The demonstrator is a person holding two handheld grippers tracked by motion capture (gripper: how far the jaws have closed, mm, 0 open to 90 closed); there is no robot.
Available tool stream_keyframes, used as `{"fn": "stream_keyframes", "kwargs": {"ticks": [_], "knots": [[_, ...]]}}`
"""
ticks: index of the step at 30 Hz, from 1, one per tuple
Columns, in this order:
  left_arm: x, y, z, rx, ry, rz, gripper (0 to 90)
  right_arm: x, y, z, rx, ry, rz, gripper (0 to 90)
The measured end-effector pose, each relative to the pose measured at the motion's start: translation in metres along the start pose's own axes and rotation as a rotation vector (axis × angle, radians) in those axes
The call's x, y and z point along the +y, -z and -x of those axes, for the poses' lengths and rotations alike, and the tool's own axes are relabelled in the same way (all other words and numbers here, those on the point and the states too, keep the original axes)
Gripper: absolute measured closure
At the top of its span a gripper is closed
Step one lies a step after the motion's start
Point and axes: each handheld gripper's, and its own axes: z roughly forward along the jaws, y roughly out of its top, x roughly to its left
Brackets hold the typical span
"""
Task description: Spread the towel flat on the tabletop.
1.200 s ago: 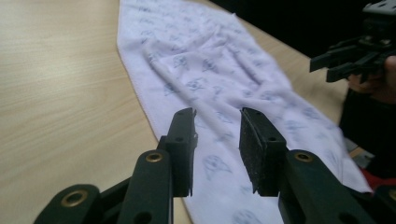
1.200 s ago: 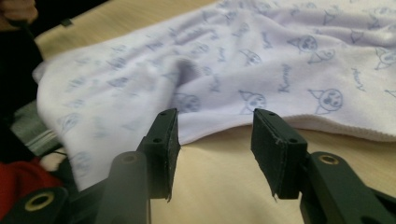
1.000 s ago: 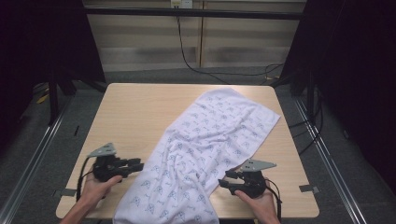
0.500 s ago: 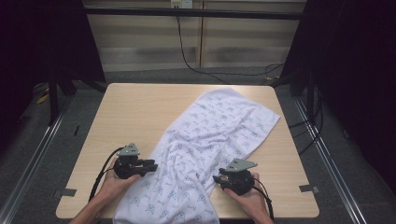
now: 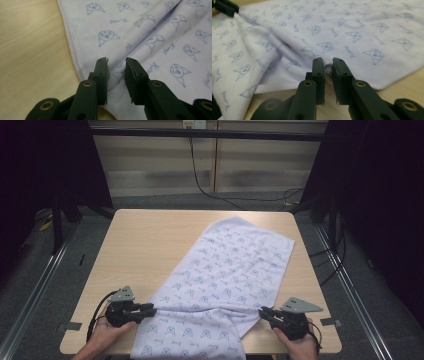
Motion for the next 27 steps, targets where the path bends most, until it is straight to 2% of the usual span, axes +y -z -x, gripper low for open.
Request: {"fn": "stream_keyframes", "kwargs": {"ticks": [1,4,5,6,7,9,11,14,15,17,19,21,22,24,26,27], "knots": [[-0.002,0.001,0.003,-0.003,0.002,0.0,71.3,-0.003,0.006,0.003,0.0,-0.016,0.011,85.6],[-0.009,0.007,0.014,-0.03,0.006,-0.014,71.3,-0.01,0.02,0.009,-0.056,-0.01,0.012,88.1],[-0.012,0.01,0.018,-0.041,0.002,-0.019,71.2,-0.012,0.023,0.013,-0.06,-0.024,0.018,88.7],[-0.015,0.013,0.022,-0.045,0.005,-0.024,71.2,-0.014,0.025,0.016,-0.053,-0.054,0.025,88.7],[-0.017,0.016,0.025,-0.058,0.011,-0.032,71.3,-0.015,0.026,0.017,-0.042,-0.055,0.029,88.7],[-0.023,0.021,0.031,-0.089,0.013,-0.039,71.2,-0.016,0.025,0.011,-0.026,-0.029,0.008,87.0],[-0.022,0.022,0.032,-0.099,0.012,-0.039,67.4,-0.014,0.022,0.003,0.024,-0.031,0.008,76.0],[-0.008,0.015,0.027,-0.102,0.007,-0.005,63.9,-0.014,0.01,-0.007,0.076,-0.034,-0.02,66.3],[-0.001,0.012,0.025,-0.094,0.004,0.017,63.3,-0.014,0.006,-0.01,0.079,-0.015,-0.029,65.5],[0.015,0.004,0.018,-0.084,0.002,0.036,63.2,-0.013,0.001,-0.018,0.105,0.01,-0.036,65.9],[0.03,-0.007,0.009,-0.072,0.02,0.04,63.2,-0.011,-0.003,-0.026,0.164,0.027,-0.04,69.2],[0.041,-0.022,0.0,-0.049,0.02,0.02,63.3,-0.013,-0.013,-0.034,0.203,0.041,-0.081,70.6],[0.044,-0.027,-0.004,-0.04,0.026,0.014,63.3,-0.014,-0.018,-0.038,0.206,0.064,-0.115,68.9],[0.048,-0.042,-0.01,-0.035,0.031,-0.014,62.8,-0.014,-0.025,-0.043,0.2,0.098,-0.147,61.1],[0.047,-0.049,-0.013,-0.012,0.04,-0.019,62.4,-0.014,-0.03,-0.045,0.17,0.121,-0.162,52.8],[0.047,-0.049,-0.013,-0.015,0.035,-0.011,62.8,-0.015,-0.032,-0.045,0.168,0.142,-0.156,53.1]]}}
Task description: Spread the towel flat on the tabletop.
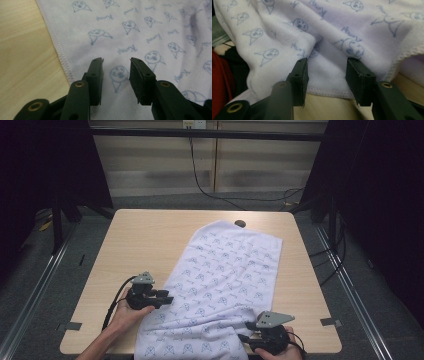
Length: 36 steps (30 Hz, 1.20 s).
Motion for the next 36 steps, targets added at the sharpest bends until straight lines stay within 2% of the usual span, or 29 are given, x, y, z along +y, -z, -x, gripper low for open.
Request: {"fn": "stream_keyframes", "kwargs": {"ticks": [1,3,5,6,8,10,12,15,16,18,20,21,22,24,27,29,32,33,34,36], "knots": [[0.0,0.0,0.001,0.008,-0.012,-0.001,62.9,0.0,0.0,-0.001,-0.005,0.024,0.0,55.0],[-0.003,0.003,0.004,0.033,-0.052,-0.008,63.9,-0.001,0.001,0.0,-0.037,0.049,-0.006,69.5],[-0.007,0.008,0.004,0.039,-0.045,-0.008,64.8,-0.002,0.005,0.004,-0.03,0.027,-0.018,86.8],[-0.01,0.011,0.004,0.037,-0.044,-0.003,66.2,-0.006,0.01,0.008,-0.016,0.003,-0.019,89.0],[-0.017,0.018,0.006,0.028,-0.044,-0.003,66.9,-0.01,0.019,0.01,-0.03,-0.006,-0.019,89.7],[-0.025,0.027,0.009,0.029,-0.021,-0.003,68.9,-0.012,0.032,0.009,-0.023,-0.014,0.011,89.8],[-0.035,0.036,0.017,0.02,-0.022,-0.011,68.9,-0.014,0.044,0.009,-0.014,-0.029,0.037,89.8],[-0.05,0.048,0.033,-0.021,-0.014,-0.025,68.8,-0.02,0.056,0.001,0.01,-0.019,0.041,89.8],[-0.054,0.051,0.038,-0.035,-0.024,-0.031,68.7,-0.021,0.058,-0.003,0.013,-0.013,0.032,89.7],[-0.058,0.056,0.044,-0.048,-0.033,-0.037,67.1,-0.022,0.063,-0.008,0.039,-0.014,0.054,87.9],[-0.056,0.056,0.042,-0.048,-0.033,-0.035,62.1,-0.019,0.066,-0.009,0.038,-0.017,0.088,82.3],[-0.053,0.055,0.038,-0.04,-0.032,-0.021,60.4,-0.015,0.066,-0.008,0.026,-0.016,0.1,77.4],[-0.047,0.054,0.034,-0.031,-0.022,-0.009,59.7,-0.011,0.066,-0.005,0.012,-0.021,0.115,76.5],[-0.035,0.05,0.024,-0.014,-0.006,0.017,58.7,0.001,0.065,0.004,0.014,-0.017,0.146,73.6],[-0.014,0.041,0.006,0.025,0.016,0.04,58.5,0.023,0.056,0.018,0.001,-0.004,0.159,69.7],[-0.003,0.031,-0.006,0.051,0.027,0.047,58.4,0.036,0.042,0.033,-0.005,-0.011,0.17,68.5],[0.009,0.017,-0.02,0.056,0.056,0.044,57.9,0.052,0.01,0.059,-0.019,-0.035,0.124,64.1],[0.011,0.012,-0.023,0.064,0.051,0.044,57.6,0.055,-0.003,0.067,-0.015,-0.043,0.095,63.2],[0.012,0.008,-0.025,0.066,0.054,0.048,57.5,0.058,-0.014,0.073,-0.033,-0.045,0.073,62.6],[0.012,-0.002,-0.028,0.075,0.057,0.02,57.7,0.061,-0.035,0.083,-0.029,-0.052,0.039,62.1]]}}
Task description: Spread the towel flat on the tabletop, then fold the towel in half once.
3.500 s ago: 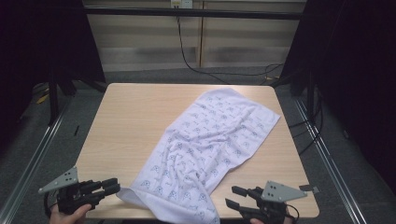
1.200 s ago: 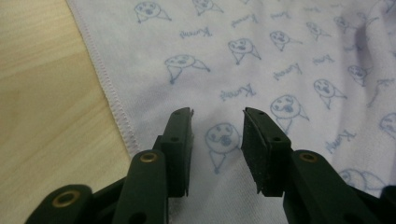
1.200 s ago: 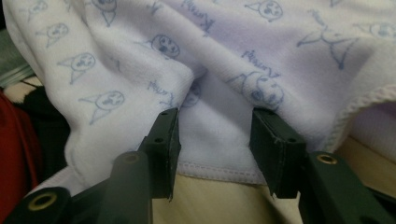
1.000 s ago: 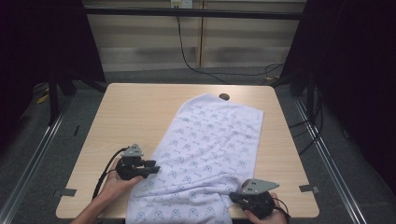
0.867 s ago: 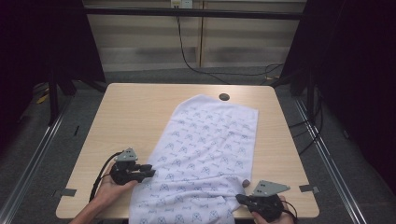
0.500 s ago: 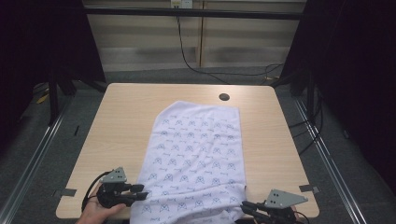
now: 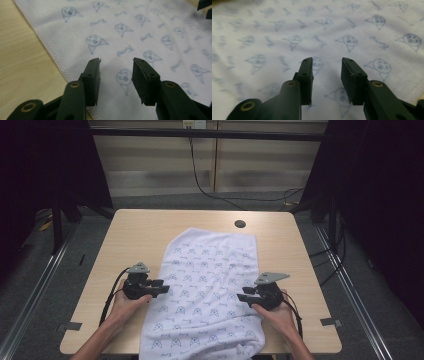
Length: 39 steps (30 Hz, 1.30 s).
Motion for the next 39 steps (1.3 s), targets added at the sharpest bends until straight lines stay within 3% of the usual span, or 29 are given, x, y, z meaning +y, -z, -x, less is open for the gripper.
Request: {"fn": "stream_keyframes", "kwargs": {"ticks": [1,3,7,13,22,28,34,38,39], "knots": [[-0.001,-0.002,0.0,0.008,-0.025,0.012,58.6,0.0,-0.008,0.002,-0.021,0.009,-0.025,60.4],[-0.001,-0.002,0.0,0.004,-0.017,0.012,58.9,0.0,-0.02,0.006,-0.025,0.003,-0.053,61.0],[-0.007,0.0,0.003,0.013,-0.043,0.037,59.0,-0.002,-0.02,0.004,-0.041,0.021,-0.039,59.4],[-0.016,0.007,0.012,-0.023,-0.056,0.021,59.1,-0.018,-0.003,-0.008,-0.026,0.034,-0.042,59.3],[-0.041,0.027,0.044,-0.07,-0.098,-0.001,59.2,-0.04,0.02,-0.033,0.003,0.041,-0.051,57.7],[-0.055,0.039,0.06,-0.111,-0.1,-0.02,59.2,-0.054,0.034,-0.052,0.03,0.051,-0.054,56.9],[-0.066,0.05,0.07,-0.165,-0.076,-0.046,59.2,-0.061,0.043,-0.068,0.058,0.057,-0.079,55.6],[-0.066,0.053,0.075,-0.174,-0.115,-0.059,58.0,-0.064,0.048,-0.078,0.074,0.059,-0.097,52.5],[-0.063,0.052,0.073,-0.172,-0.109,-0.046,56.5,-0.063,0.048,-0.077,0.073,0.06,-0.089,50.2]]}}
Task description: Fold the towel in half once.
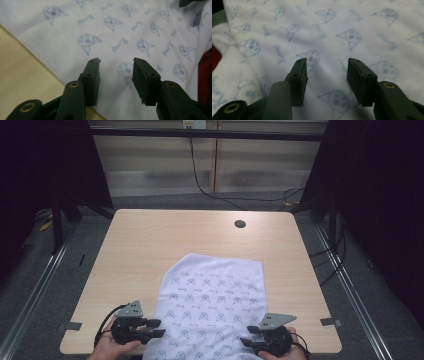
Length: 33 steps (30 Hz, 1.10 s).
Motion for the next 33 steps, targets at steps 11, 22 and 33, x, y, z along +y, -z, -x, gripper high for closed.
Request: {"fn": "stream_keyframes", "kwargs": {"ticks": [11,22,33], "knots": [[0.059,-0.015,-0.071,0.141,0.082,0.111,54.9,0.046,-0.01,0.08,-0.104,-0.091,0.096,43.9],[0.093,-0.044,-0.125,0.228,0.175,0.163,53.3,0.071,-0.044,0.159,-0.24,-0.191,0.102,41.7],[0.106,-0.075,-0.132,0.251,0.163,0.093,53.6,0.07,-0.054,0.182,-0.28,-0.223,0.104,38.2]]}}
